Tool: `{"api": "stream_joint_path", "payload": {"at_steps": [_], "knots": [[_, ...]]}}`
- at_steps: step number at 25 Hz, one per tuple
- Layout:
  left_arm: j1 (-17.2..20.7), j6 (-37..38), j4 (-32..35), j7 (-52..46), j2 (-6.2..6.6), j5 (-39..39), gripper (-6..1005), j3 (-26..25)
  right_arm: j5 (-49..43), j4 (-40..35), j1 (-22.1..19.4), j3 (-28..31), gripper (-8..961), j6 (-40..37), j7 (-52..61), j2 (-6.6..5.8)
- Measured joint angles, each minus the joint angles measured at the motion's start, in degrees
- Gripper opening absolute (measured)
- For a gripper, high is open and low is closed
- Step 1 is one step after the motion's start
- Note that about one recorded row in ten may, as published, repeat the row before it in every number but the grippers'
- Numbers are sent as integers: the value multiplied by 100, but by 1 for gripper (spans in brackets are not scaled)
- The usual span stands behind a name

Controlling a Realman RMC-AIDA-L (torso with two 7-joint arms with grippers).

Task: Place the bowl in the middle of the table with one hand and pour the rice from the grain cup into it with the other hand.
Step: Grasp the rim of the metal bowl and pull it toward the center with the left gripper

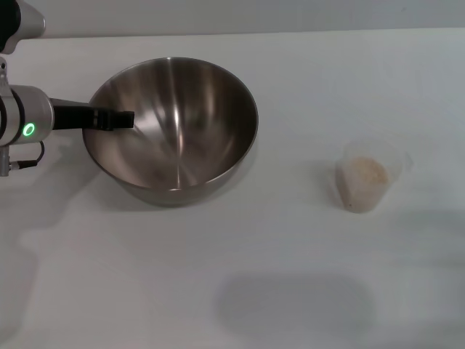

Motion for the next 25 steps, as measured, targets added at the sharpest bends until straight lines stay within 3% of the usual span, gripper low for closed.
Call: {"api": "stream_joint_path", "payload": {"at_steps": [19, 25], "knots": [[-10, 83, 61, 34, 0, 0, 805, 25, -17, 0, 21, 0, 752, 62, 0, -8], [-32, 83, 66, 35, 0, 0, 753, 14, -17, 0, 40, 0, 752, 85, 0, -8]]}}
